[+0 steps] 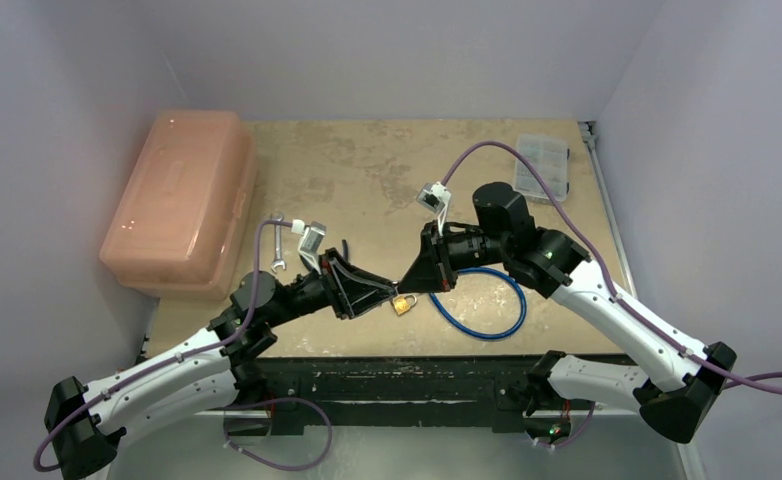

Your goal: Unlock with the key

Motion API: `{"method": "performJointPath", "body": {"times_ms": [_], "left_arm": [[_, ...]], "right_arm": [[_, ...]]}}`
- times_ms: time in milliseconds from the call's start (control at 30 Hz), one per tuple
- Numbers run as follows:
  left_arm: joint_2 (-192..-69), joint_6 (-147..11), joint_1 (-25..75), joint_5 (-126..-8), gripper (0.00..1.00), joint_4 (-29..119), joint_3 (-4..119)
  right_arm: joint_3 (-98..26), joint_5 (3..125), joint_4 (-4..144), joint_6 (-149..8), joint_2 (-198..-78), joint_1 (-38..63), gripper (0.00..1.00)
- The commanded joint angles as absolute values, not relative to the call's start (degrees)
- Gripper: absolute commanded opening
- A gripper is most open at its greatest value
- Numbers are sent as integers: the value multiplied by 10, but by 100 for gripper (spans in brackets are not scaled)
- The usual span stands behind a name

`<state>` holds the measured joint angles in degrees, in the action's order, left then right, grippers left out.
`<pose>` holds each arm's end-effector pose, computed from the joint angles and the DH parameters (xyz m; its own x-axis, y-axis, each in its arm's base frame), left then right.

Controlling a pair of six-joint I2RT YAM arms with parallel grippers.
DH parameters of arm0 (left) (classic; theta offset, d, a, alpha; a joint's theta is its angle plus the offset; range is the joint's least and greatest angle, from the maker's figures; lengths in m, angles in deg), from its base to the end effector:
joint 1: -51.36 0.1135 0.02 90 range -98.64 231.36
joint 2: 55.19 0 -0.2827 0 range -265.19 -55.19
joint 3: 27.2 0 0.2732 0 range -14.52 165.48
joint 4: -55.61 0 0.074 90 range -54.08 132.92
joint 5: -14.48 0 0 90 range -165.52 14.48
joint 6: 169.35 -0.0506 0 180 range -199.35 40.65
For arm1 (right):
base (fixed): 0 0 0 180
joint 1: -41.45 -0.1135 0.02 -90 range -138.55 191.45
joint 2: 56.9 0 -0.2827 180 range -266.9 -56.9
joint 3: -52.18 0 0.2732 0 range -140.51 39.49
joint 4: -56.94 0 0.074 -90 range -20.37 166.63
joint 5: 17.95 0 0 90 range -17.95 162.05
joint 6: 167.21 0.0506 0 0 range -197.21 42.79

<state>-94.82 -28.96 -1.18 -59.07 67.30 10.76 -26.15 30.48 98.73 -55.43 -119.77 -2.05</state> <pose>0.1078 -0.1643 0.3072 -0.6497 -0.3669 -0.6658 0.6750 0.1244 -0.7272 0.1616 0.1996 0.3883 -0.6499 -0.2340 -0.7231 -0.7594 0.2371 0.6058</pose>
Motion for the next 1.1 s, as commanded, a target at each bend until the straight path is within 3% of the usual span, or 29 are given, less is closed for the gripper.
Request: {"method": "performJointPath", "body": {"times_ms": [0, 300, 400, 567, 700, 767, 867, 1067], "left_arm": [[-940, -282, -13, -593, 35, 704, 129], [-942, -278, -13, -595, 19, 711, 127], [-946, -277, -13, -594, 1, 712, 128], [-940, -276, -13, -607, 0, 697, 127], [-926, -281, -13, -628, 0, 665, 131], [-916, -284, -13, -642, 0, 647, 130], [-900, -290, -13, -662, 0, 616, 132], [-883, -311, -13, -722, 0, 522, 158]], "right_arm": [[-261, 295, 969, -561, -1184, -22, 0], [-261, 291, 965, -558, -1183, -22, 0], [-259, 291, 961, -556, -1182, -22, 0], [-260, 297, 960, -552, -1184, -22, 2], [-265, 307, 962, -542, -1184, -21, 50], [-274, 324, 969, -543, -1183, -21, 63], [-286, 356, 977, -541, -1177, -21, 72], [-292, 567, 1003, -499, -1165, -21, 73]]}}
